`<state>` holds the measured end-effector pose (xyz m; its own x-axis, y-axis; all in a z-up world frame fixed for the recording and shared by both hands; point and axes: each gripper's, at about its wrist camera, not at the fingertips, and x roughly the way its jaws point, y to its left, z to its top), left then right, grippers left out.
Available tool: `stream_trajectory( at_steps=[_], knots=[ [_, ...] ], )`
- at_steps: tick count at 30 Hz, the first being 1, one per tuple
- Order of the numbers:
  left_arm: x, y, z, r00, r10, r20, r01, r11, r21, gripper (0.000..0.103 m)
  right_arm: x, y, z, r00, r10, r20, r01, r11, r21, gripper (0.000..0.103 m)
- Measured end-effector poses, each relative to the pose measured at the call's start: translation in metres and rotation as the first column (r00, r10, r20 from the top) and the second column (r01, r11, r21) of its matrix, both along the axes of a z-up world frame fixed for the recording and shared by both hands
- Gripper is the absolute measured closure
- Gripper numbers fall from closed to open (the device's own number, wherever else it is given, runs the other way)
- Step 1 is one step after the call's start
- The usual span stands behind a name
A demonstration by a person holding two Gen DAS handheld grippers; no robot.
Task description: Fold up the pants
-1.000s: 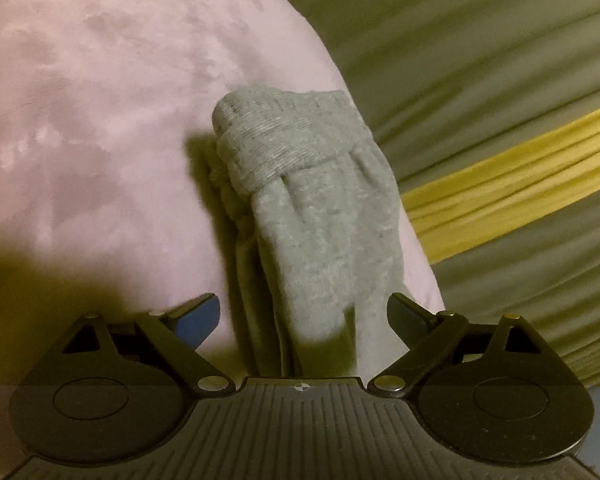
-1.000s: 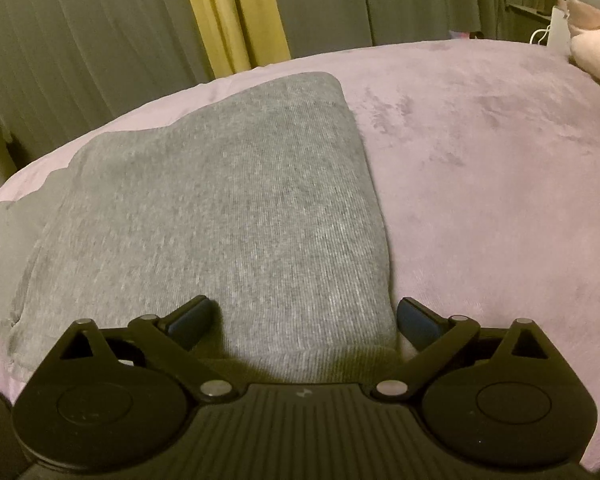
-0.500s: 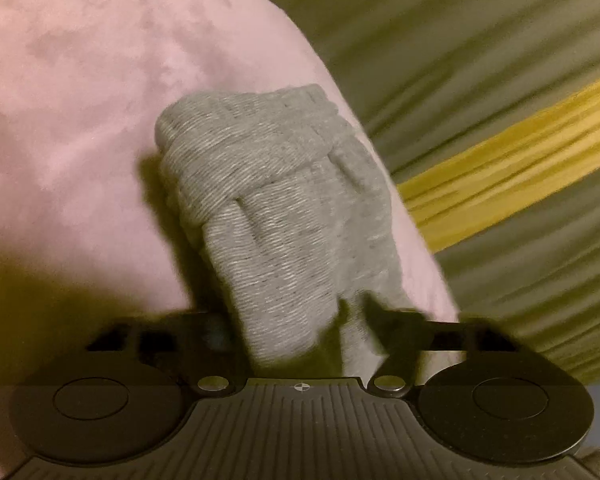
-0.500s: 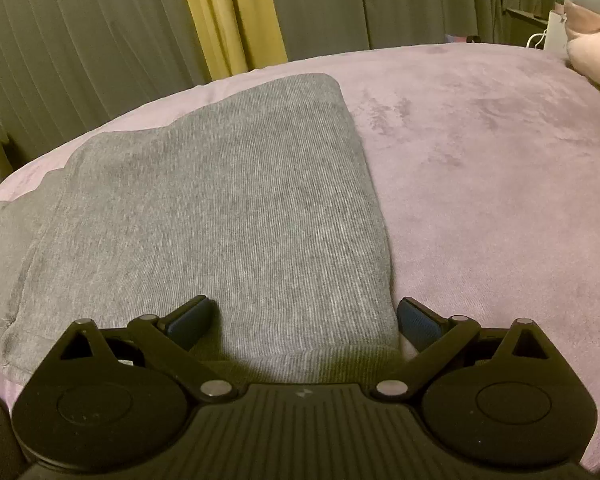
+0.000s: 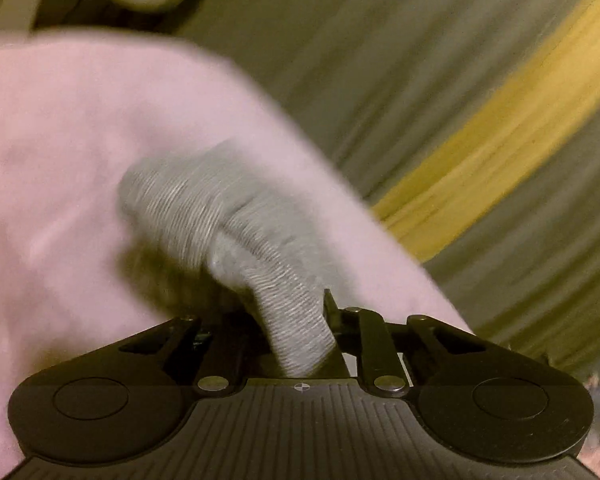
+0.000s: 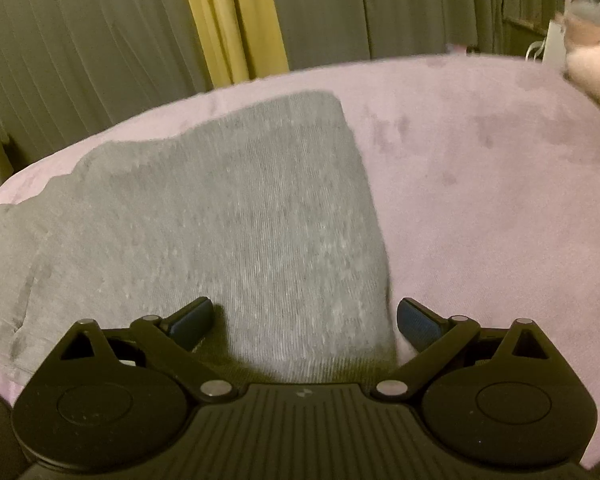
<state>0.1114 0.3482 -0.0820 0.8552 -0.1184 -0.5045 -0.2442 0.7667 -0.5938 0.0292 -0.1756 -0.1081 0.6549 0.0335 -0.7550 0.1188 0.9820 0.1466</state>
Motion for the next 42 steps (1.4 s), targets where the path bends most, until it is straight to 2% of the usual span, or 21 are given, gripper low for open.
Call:
stream_trajectory(
  at_steps=[2,5,9,12,14,15,17,18,19,20,21,22,23,24,26,29,30,32,34,36,42],
  knots=[
    [-0.009,-0.026,0.033,0.996,-0.053,0.071,0.049,0.997,0.055,0.085,-0.003,-0.002,0.009,0.999,0.006,0.037,-0.006,1.0,0.006,0.005],
    [-0.022,-0.084,0.07,0.97,-0.193,0.145,0.175,0.976,0.132,0.085,-0.007,-0.012,0.022,0.996,-0.036,0.083,0.031,0.998,0.052,0.005],
    [-0.034,-0.186,0.083,0.905,-0.402,0.139,0.359,0.898,0.255,0.085,-0.011,-0.036,0.034,0.984,-0.138,0.115,0.118,0.979,0.164,0.005],
    [-0.038,-0.266,0.06,0.834,-0.55,0.05,0.514,0.806,0.295,0.081,-0.017,-0.055,0.037,0.972,-0.202,0.119,0.168,0.955,0.244,0.005],
    [-0.038,-0.31,0.029,0.761,-0.643,-0.083,0.64,0.726,0.252,0.055,-0.02,-0.06,0.037,0.971,-0.212,0.107,0.178,0.948,0.265,0.005],
    [-0.038,-0.327,0.013,0.73,-0.66,-0.176,0.682,0.689,0.244,0.055,-0.02,-0.061,0.036,0.974,-0.206,0.099,0.173,0.948,0.268,0.005],
    [-0.047,-0.344,-0.003,0.699,-0.656,-0.285,0.715,0.625,0.313,0.052,-0.02,-0.061,0.037,0.981,-0.172,0.087,0.143,0.952,0.272,0.005],
    [-0.055,-0.345,-0.002,0.683,-0.669,-0.294,0.728,0.588,0.354,0.051,-0.019,-0.06,0.037,0.984,-0.154,0.087,0.125,0.953,0.275,0.005],
    [-0.064,-0.34,0.004,0.67,-0.688,-0.279,0.736,0.567,0.37,0.047,-0.019,-0.058,0.036,0.988,-0.128,0.088,0.099,0.956,0.275,0.005],
    [-0.071,-0.332,0.011,0.668,-0.7,-0.253,0.736,0.573,0.36,0.036,-0.018,-0.055,0.035,0.99,-0.113,0.087,0.086,0.959,0.271,0.005],
    [-0.074,-0.321,0.018,0.676,-0.706,-0.214,0.729,0.596,0.338,0.029,-0.017,-0.052,0.034,0.991,-0.101,0.088,0.075,0.961,0.266,0.005],
    [-0.08,-0.309,0.024,0.689,-0.705,-0.165,0.715,0.626,0.311,0.015,-0.015,-0.047,0.033,0.992,-0.087,0.086,0.062,0.963,0.262,0.005],
    [-0.084,-0.293,0.028,0.709,-0.695,-0.117,0.695,0.662,0.282,0.011,-0.015,-0.042,0.032,0.994,-0.077,0.082,0.053,0.962,0.266,0.005],
    [-0.086,-0.281,0.031,0.729,-0.677,-0.094,0.675,0.692,0.256,0.011,-0.014,-0.037,0.03,0.995,-0.062,0.079,0.038,0.961,0.275,0.005],
    [-0.088,-0.257,0.038,0.749,-0.66,-0.053,0.654,0.725,0.216,0.011,-0.008,-0.021,0.032,0.997,-0.027,0.078,0.005,0.963,0.271,0.005],
    [-0.08,-0.223,0.06,0.834,-0.552,0.006,0.537,0.813,0.224,0.008,-0.006,0.006,0.04,0.993,0.056,0.108,-0.079,0.972,0.22,0.005],
    [-0.074,-0.211,0.062,0.849,-0.528,0.02,0.514,0.834,0.204,0.008,-0.007,0.014,0.04,0.99,0.073,0.118,-0.096,0.974,0.205,0.005],
    [-0.062,-0.196,0.062,0.854,-0.52,0.014,0.514,0.847,0.138,0.008,-0.008,0.029,0.039,0.987,0.107,0.122,-0.128,0.976,0.178,0.005],
    [-0.04,-0.191,0.054,0.851,-0.524,-0.035,0.525,0.85,0.049,0.008,-0.008,0.041,0.035,0.988,0.109,0.112,-0.126,0.98,0.153,0.005],
    [-0.019,-0.192,0.04,0.829,-0.556,-0.057,0.555,0.831,-0.033,0.008,-0.008,0.044,0.032,0.99,0.094,0.103,-0.11,0.981,0.16,0.005],
    [0.022,-0.217,-0.002,0.795,-0.587,-0.155,0.576,0.81,-0.114,0.015,-0.012,0.024,0.03,0.995,0.034,0.091,-0.047,0.988,0.145,0.005]
  ],
)
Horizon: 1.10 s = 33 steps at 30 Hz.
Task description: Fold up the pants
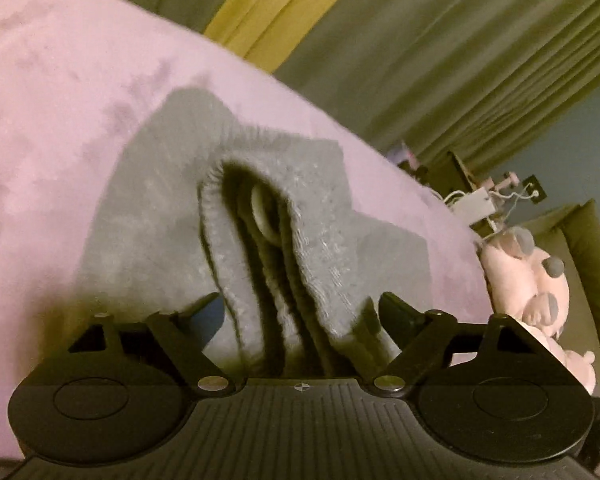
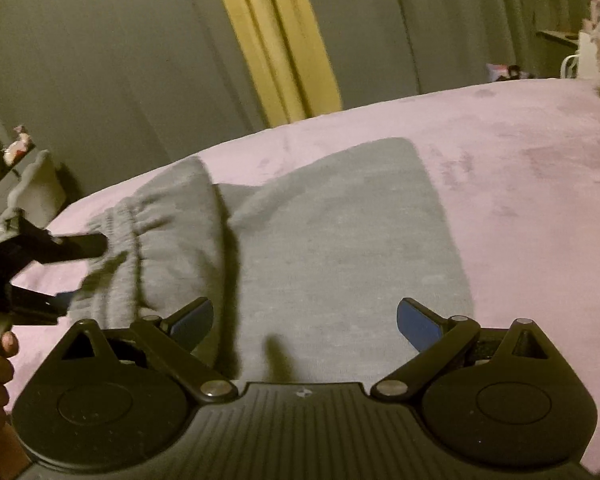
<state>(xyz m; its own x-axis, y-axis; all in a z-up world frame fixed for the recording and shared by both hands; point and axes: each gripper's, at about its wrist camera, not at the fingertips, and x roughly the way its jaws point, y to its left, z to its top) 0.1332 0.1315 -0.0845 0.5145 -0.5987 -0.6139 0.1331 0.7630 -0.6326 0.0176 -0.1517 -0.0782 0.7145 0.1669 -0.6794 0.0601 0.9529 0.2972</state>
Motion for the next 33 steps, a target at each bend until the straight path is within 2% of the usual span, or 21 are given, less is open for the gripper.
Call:
stream_trajectory(
  at_steps=[3,5,6,8,11,13,14,16,18,20,23,25,29,31,33],
  knots=[
    [0.018,-0.01,-0.014,0.998,0.036,-0.043,-0.035,0.999,0.018,0.015,0.0,-0.015,-0.003,0.999,-0.047,-0.008,0.047,0.999,0.015,0.005],
    [0.022,-0.015,-0.013,0.998,0.043,-0.046,-0.041,0.998,0.056,0.017,-0.001,-0.026,-0.005,0.997,-0.08,-0.013,0.081,0.996,0.028,0.005],
    [0.022,-0.022,-0.009,0.999,0.031,-0.023,-0.029,0.995,0.095,0.019,-0.002,-0.031,-0.006,0.995,-0.098,-0.014,0.099,0.994,0.038,0.005],
    [0.017,-0.039,0.0,0.999,-0.009,0.041,0.002,0.985,0.174,0.032,-0.005,-0.043,-0.009,0.991,-0.134,-0.022,0.135,0.989,0.064,0.005],
    [0.012,-0.066,0.013,0.992,-0.08,0.097,0.054,0.969,0.24,0.035,-0.01,-0.057,-0.01,0.984,-0.179,-0.023,0.181,0.98,0.089,0.005],
    [0.007,-0.083,0.018,0.984,-0.139,0.113,0.108,0.964,0.245,0.035,-0.012,-0.064,-0.01,0.978,-0.208,-0.019,0.209,0.974,0.089,0.005],
    [0.003,-0.093,0.019,0.976,-0.187,0.111,0.159,0.962,0.221,0.033,-0.013,-0.067,-0.011,0.975,-0.222,-0.021,0.223,0.97,0.096,0.005],
    [-0.009,-0.114,0.029,0.951,-0.265,0.156,0.229,0.949,0.217,0.024,-0.014,-0.072,-0.01,0.971,-0.237,-0.021,0.238,0.965,0.107,0.005],
    [-0.024,-0.126,0.04,0.922,-0.327,0.207,0.281,0.934,0.222,0.022,-0.016,-0.073,-0.007,0.971,-0.241,-0.01,0.24,0.966,0.097,0.005],
    [-0.036,-0.121,0.044,0.921,-0.337,0.196,0.302,0.935,0.188,0.022,-0.018,-0.074,-0.003,0.971,-0.237,0.001,0.236,0.968,0.09,0.005],
    [-0.048,-0.093,0.042,0.952,-0.265,0.153,0.24,0.957,0.16,0.022,-0.019,-0.072,-0.002,0.977,-0.211,0.013,0.209,0.973,0.101,0.005],
    [-0.06,-0.072,0.042,0.969,-0.194,0.154,0.162,0.967,0.198,0.022,-0.016,-0.068,-0.003,0.982,-0.19,0.009,0.188,0.976,0.11,0.005],
    [-0.08,-0.039,0.045,0.982,-0.056,0.182,-0.008,0.944,0.331,0.019,-0.008,-0.051,-0.009,0.991,-0.134,-0.002,0.133,0.983,0.126,0.005],
    [-0.084,-0.022,0.044,0.985,0.003,0.17,-0.059,0.944,0.326,0.019,-0.005,-0.042,-0.007,0.994,-0.105,0.0,0.104,0.987,0.12,0.005],
    [-0.085,-0.006,0.041,0.987,0.068,0.142,-0.107,0.952,0.288,0.019,-0.001,-0.034,-0.007,0.997,-0.083,-0.004,0.083,0.99,0.114,0.005]
  ],
)
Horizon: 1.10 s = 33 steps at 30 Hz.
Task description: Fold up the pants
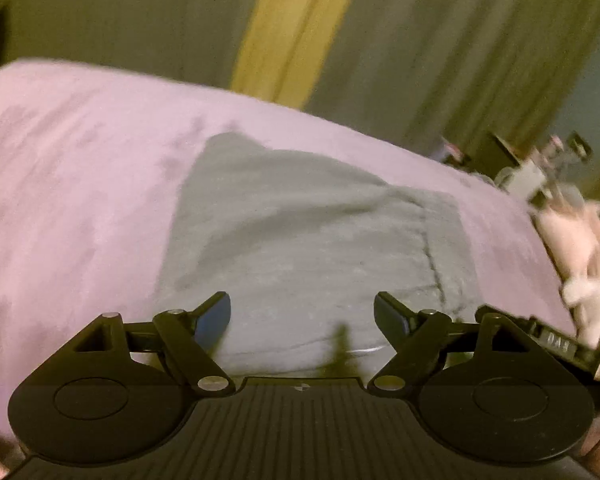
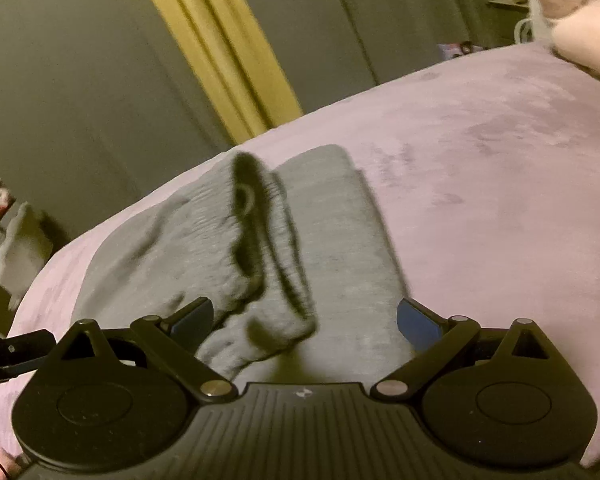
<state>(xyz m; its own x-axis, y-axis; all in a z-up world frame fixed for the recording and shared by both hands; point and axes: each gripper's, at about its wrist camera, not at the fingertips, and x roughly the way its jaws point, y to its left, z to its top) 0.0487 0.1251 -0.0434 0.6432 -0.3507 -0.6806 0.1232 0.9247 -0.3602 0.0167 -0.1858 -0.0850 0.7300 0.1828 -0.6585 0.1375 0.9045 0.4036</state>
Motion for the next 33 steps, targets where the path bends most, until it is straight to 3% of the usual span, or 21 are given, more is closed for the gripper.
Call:
stream_trajectory(
  at_steps=[7,10,12,14,16,17,19,21,27,28,30,33],
  knots=[
    [0.011,0.028,-0.01,0.99,0.118,-0.073,-0.121,0.992,-0.032,0.017,0.023,0.023,-0.006,0.997,0.057,-0.043,-0.055,0.997,0.063,0.005],
    [0.011,0.04,-0.016,0.984,0.14,-0.114,-0.148,0.987,-0.069,0.017,0.041,0.022,-0.019,0.994,0.011,-0.112,0.007,0.987,0.158,0.006],
    [0.009,0.044,-0.017,0.981,0.148,-0.125,-0.158,0.984,-0.078,0.017,0.044,0.019,-0.017,0.993,-0.032,-0.117,0.053,0.982,0.182,0.024],
    [0.007,0.047,-0.017,0.98,0.157,-0.12,-0.167,0.982,-0.084,0.015,0.045,0.016,-0.014,0.993,-0.03,-0.116,0.054,0.977,0.206,0.025],
    [0.007,0.048,-0.018,0.976,0.178,-0.125,-0.188,0.979,-0.078,0.014,0.045,0.015,-0.016,0.991,-0.023,-0.13,0.049,0.978,0.202,0.024],
    [0.008,0.049,-0.019,0.973,0.184,-0.137,-0.195,0.978,-0.075,0.014,0.047,0.013,-0.021,0.988,-0.015,-0.151,0.047,0.977,0.21,0.017],
    [0.007,0.048,-0.02,0.971,0.19,-0.145,-0.201,0.977,-0.072,0.014,0.051,0.011,-0.027,0.987,-0.01,-0.161,0.049,0.97,0.237,0.014],
    [0.007,0.047,-0.02,0.97,0.2,-0.141,-0.209,0.977,-0.053,0.014,0.054,0.012,-0.026,0.987,-0.001,-0.159,0.043,0.965,0.257,0.004],
    [0.007,0.044,-0.023,0.967,0.204,-0.154,-0.206,0.979,0.0,0.013,0.064,0.019,-0.025,0.981,0.016,-0.191,0.028,0.974,0.224,0.004],
    [0.007,0.043,-0.023,0.967,0.203,-0.153,-0.205,0.979,0.006,0.012,0.064,0.018,-0.024,0.981,0.019,-0.191,0.025,0.973,0.228,0.005],
    [0.007,0.043,-0.024,0.967,0.203,-0.153,-0.203,0.979,0.013,0.012,0.063,0.015,-0.021,0.98,0.017,-0.198,0.027,0.976,0.215,0.023],
    [0.007,0.043,-0.026,0.965,0.205,-0.162,-0.205,0.979,0.015,0.011,0.057,0.011,-0.018,0.983,0.039,-0.181,0.005,0.972,0.237,0.026]
  ],
)
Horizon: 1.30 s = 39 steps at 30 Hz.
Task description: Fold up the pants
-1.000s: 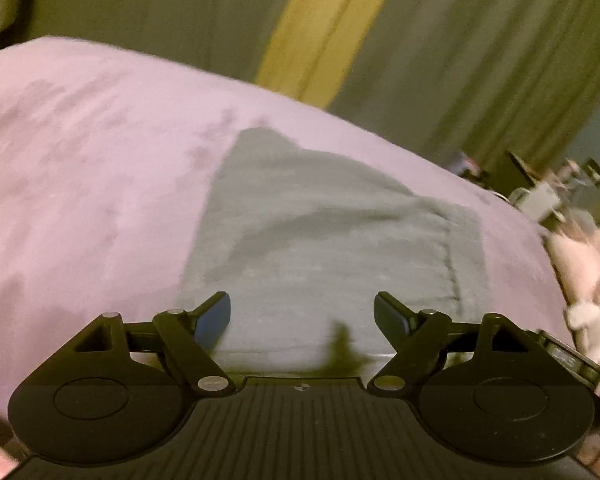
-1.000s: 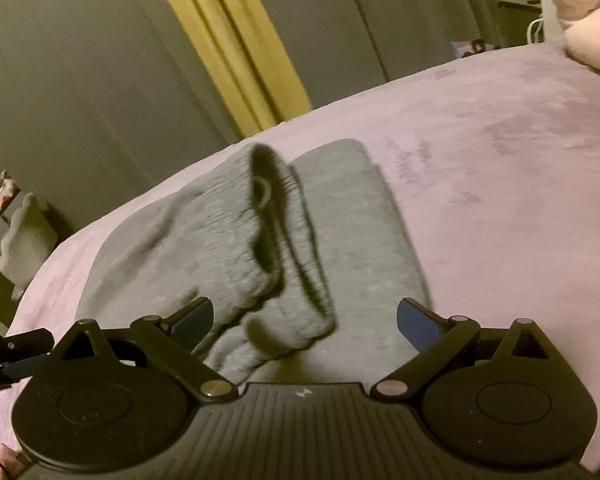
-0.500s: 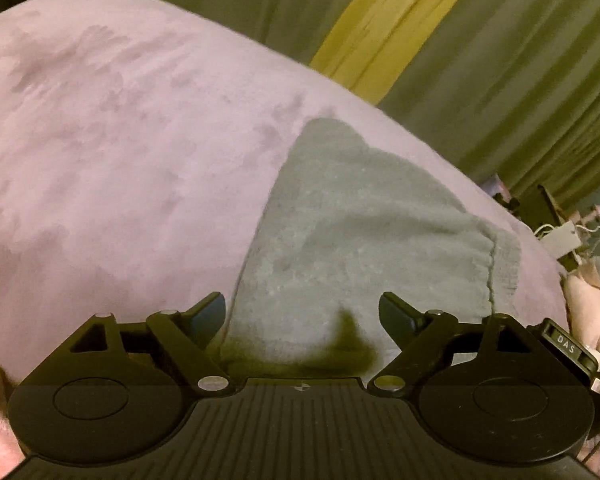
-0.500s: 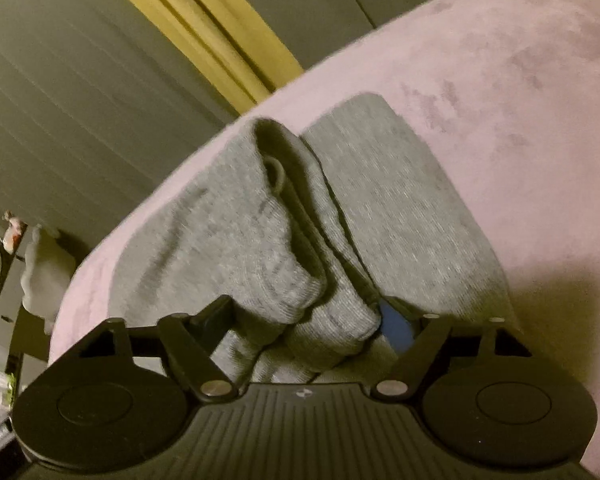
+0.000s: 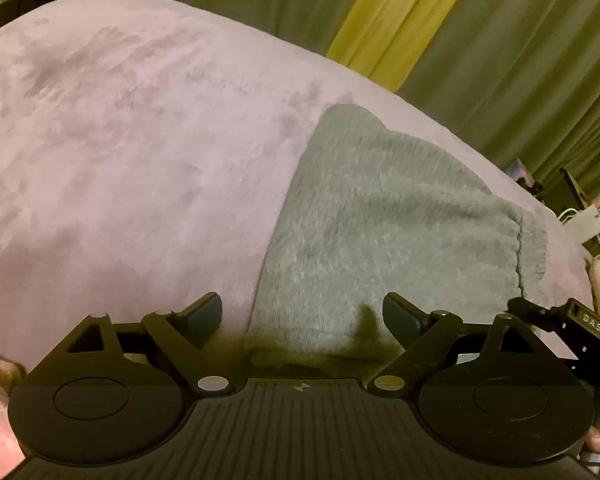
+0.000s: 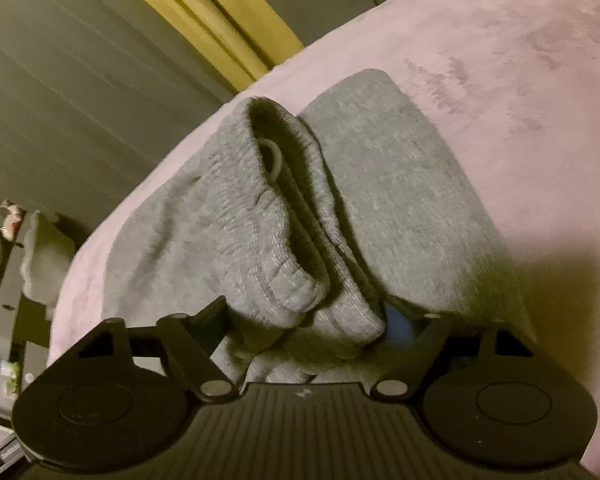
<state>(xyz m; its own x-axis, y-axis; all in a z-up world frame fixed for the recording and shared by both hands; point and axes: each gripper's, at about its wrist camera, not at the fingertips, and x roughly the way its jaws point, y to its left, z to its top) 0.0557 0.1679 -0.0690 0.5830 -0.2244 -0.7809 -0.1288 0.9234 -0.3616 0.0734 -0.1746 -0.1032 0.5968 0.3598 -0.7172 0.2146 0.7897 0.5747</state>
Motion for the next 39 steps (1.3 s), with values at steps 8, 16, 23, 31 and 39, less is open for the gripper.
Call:
stream_trajectory(
  at_steps=[8,16,23,31,39],
  knots=[
    [0.003,0.002,-0.007,0.999,0.01,-0.033,-0.009,1.0,0.01,0.009,0.017,0.009,-0.004,0.999,0.025,-0.037,-0.025,1.0,-0.009,0.012],
    [0.004,0.016,-0.021,0.996,0.083,-0.036,-0.085,0.994,-0.061,0.008,0.013,0.033,0.05,0.997,0.057,0.051,-0.052,0.994,-0.095,0.051],
    [0.002,0.024,-0.024,0.99,0.132,-0.042,-0.136,0.985,-0.103,0.008,0.0,0.038,0.12,0.957,0.084,0.277,-0.078,0.996,-0.033,0.093],
    [0.006,0.026,-0.028,0.988,0.136,-0.072,-0.144,0.982,-0.124,0.008,-0.012,0.003,0.077,0.996,0.028,0.082,-0.015,0.989,-0.148,0.077],
    [0.012,0.029,-0.036,0.986,0.133,-0.096,-0.145,0.98,-0.135,0.008,-0.024,-0.016,0.063,0.997,-0.058,0.047,0.066,0.981,-0.183,0.022]
  ],
)
